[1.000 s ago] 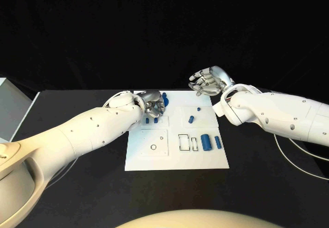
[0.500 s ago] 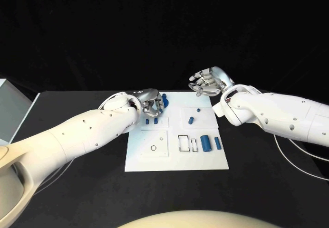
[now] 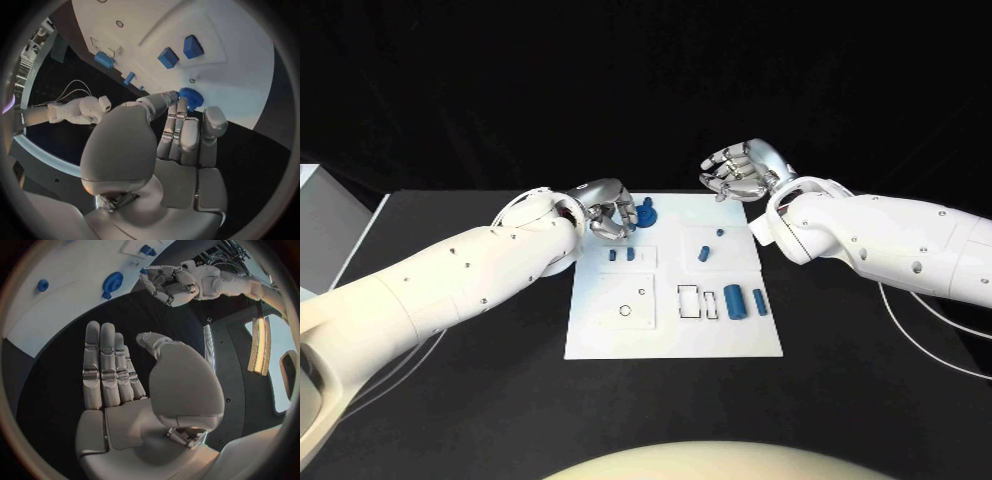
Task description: Assemble the parts on the task board
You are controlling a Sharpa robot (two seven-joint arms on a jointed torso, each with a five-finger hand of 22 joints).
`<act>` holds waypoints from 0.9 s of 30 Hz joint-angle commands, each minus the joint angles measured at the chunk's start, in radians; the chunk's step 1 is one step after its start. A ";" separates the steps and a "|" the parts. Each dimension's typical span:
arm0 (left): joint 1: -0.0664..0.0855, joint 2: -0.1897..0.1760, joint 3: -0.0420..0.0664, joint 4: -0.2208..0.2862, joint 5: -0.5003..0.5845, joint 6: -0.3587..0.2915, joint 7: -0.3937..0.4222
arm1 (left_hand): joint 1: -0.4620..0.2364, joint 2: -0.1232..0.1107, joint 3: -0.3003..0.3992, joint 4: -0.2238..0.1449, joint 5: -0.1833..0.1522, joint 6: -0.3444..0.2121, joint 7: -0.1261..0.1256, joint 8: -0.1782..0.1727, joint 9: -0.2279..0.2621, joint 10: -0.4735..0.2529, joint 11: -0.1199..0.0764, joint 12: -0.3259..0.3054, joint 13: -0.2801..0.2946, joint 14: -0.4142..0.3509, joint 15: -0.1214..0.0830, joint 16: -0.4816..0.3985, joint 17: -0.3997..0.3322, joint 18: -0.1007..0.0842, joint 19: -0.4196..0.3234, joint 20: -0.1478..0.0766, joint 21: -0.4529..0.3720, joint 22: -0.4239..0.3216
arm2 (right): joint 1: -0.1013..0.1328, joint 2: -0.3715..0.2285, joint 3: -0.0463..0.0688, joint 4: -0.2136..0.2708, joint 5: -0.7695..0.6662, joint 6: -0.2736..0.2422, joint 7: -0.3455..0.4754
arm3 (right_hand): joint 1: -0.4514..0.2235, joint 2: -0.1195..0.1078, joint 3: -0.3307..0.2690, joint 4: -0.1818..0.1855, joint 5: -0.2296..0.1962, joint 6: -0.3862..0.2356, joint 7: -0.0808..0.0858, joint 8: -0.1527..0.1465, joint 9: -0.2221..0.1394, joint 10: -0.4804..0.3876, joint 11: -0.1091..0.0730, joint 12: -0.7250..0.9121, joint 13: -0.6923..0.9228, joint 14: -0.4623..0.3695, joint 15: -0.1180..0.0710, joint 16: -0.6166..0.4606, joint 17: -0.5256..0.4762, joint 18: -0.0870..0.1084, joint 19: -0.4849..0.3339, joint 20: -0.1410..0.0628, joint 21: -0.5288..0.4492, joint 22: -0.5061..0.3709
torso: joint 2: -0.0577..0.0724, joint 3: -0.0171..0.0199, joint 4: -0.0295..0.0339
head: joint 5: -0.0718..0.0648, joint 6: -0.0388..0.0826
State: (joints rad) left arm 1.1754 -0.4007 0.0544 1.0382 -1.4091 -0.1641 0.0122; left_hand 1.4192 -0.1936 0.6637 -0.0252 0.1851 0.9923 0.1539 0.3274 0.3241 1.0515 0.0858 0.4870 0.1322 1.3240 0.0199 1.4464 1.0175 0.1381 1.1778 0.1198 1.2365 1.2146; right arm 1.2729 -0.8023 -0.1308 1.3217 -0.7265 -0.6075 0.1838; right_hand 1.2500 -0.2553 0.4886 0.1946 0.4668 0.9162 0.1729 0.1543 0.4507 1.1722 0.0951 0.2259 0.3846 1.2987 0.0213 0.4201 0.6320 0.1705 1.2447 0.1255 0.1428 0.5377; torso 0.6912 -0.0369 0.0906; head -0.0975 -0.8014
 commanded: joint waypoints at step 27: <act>-0.001 0.021 0.001 -0.050 -0.029 0.068 -0.057 | -0.018 0.000 -0.011 0.004 -0.001 0.007 -0.002 -0.008 0.003 0.012 0.000 -0.016 -0.001 0.002 0.001 0.002 -0.007 -0.018 0.001 0.001 0.001 -0.002 | 0.000 -0.001 0.000 0.005 0.002 -0.013 0.032 | -0.006 -0.001 -0.002 -0.010 0.002 0.007 0.003 -0.006 0.002 0.007 0.001 -0.013 -0.013 0.000 0.003 -0.020 0.003 0.011 0.005 0.002 -0.012 -0.013 | 0.003 0.0002 -0.0029 | 0.009 -0.008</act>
State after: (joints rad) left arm 1.1743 -0.3828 0.0547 0.9878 -1.4300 -0.1077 -0.0430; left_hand 1.4086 -0.1941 0.6591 -0.0206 0.1847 0.9919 0.1538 0.3250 0.3253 1.0582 0.0858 0.4752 0.1319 1.3239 0.0199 1.4464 1.0095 0.1382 1.1776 0.1197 1.2364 1.2122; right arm 1.2728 -0.8039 -0.1309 1.3246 -0.7230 -0.6175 0.1990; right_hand 1.2501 -0.2554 0.4857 0.1918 0.4668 0.9161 0.1729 0.1544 0.4514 1.1736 0.0966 0.2182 0.3730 1.2986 0.0213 0.4046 0.6340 0.1705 1.2447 0.1255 0.1371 0.5265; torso 0.6940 -0.0367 0.0884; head -0.0895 -0.8081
